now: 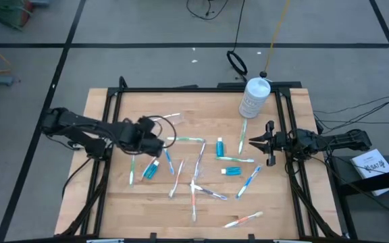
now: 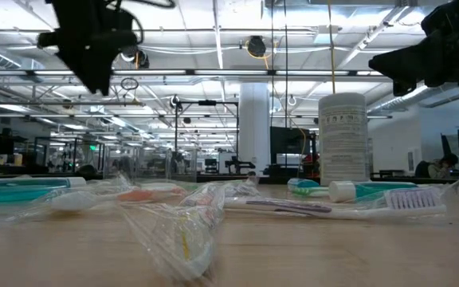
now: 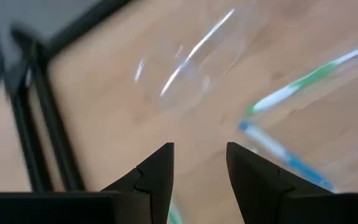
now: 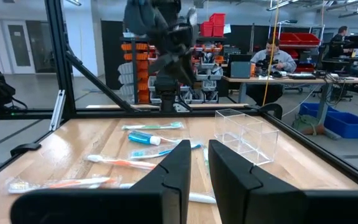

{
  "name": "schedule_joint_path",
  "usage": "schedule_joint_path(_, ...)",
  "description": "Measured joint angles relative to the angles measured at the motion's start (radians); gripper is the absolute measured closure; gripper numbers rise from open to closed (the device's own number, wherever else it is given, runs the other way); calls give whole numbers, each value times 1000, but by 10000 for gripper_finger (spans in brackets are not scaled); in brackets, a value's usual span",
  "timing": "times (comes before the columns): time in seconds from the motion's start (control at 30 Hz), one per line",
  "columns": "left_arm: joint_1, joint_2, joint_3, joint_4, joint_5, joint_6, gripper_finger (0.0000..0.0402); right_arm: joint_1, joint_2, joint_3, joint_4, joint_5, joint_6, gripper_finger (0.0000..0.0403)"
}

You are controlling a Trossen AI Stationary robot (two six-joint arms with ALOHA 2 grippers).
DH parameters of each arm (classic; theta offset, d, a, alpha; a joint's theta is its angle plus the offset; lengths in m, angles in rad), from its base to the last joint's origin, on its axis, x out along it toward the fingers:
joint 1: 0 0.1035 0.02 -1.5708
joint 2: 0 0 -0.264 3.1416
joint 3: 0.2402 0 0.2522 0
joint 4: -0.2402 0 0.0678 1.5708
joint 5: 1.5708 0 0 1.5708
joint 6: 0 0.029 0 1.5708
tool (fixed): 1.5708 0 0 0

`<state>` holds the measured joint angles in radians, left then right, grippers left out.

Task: Pick & Place toothbrushing station
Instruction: Put the green toothbrush into the transparent organizer

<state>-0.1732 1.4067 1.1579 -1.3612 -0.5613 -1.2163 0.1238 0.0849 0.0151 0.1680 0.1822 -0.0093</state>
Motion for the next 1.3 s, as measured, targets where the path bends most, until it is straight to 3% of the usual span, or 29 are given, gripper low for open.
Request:
schedule_joint_path(0.17,-23,1,-103,4,79,-245,247,0,0,0,0,0,-1,353)
schedule_joint_path(0.3,-26,1,-203,9,184,-336,247,0,0,0,0,0,-3,353)
schedule_joint_path(0.47,-37,1,-315,152,324,-419,247,0,0,0,0,0,-19,353)
schedule_joint_path(0.63,-68,1,-394,308,328,-403,247,0,0,0,0,0,-22,353)
schedule_joint_path(1.3,-80,1,-422,256,351,-522,247,0,0,0,0,0,-21,353)
